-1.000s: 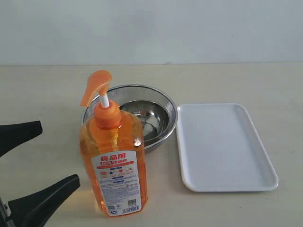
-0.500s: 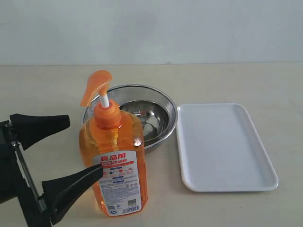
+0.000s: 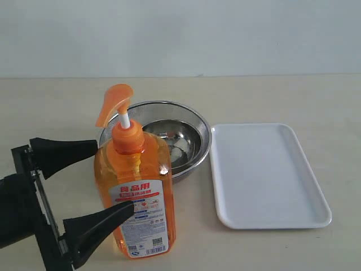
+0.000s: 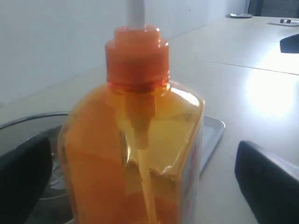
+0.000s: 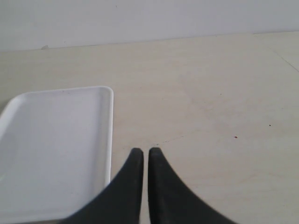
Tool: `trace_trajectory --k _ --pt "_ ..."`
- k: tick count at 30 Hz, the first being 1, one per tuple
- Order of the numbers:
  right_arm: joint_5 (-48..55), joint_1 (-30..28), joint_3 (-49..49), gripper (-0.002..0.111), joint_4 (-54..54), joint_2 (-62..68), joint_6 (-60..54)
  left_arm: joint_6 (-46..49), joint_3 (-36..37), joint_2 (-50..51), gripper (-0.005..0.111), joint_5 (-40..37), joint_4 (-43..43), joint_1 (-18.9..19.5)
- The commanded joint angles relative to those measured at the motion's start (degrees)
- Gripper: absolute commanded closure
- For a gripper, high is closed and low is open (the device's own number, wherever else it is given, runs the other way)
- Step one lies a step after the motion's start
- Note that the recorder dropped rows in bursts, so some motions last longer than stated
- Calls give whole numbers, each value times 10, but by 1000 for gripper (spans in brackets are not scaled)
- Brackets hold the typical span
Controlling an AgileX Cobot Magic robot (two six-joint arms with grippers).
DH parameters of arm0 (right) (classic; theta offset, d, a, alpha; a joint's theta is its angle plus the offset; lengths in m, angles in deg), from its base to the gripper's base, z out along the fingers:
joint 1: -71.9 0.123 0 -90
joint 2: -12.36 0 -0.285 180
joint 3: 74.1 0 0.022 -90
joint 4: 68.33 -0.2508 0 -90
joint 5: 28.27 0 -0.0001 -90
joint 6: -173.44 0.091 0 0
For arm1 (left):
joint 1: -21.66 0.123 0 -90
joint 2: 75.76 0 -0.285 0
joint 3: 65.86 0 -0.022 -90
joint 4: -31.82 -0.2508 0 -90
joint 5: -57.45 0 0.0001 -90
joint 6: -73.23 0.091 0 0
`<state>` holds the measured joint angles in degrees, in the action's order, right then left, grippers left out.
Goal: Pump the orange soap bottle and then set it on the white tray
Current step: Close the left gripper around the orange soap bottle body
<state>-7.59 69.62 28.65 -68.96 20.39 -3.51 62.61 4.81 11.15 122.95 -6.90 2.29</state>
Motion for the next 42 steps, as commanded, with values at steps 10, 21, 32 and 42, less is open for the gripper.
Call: trace_trajectory --k 10,21,32,42 --pt "-4 2 0 107 -2 -2 -2 11 -44 73 -3 37 -29 -2" --pt "-4 2 0 107 -2 -2 -2 13 -66 126 -3 45 -45 -2" --pt "-4 2 0 107 -2 -2 -2 12 -92 157 -3 45 -76 -2" --pt "-4 2 0 107 -2 -2 -2 -3 -105 157 -3 45 -78 -2"
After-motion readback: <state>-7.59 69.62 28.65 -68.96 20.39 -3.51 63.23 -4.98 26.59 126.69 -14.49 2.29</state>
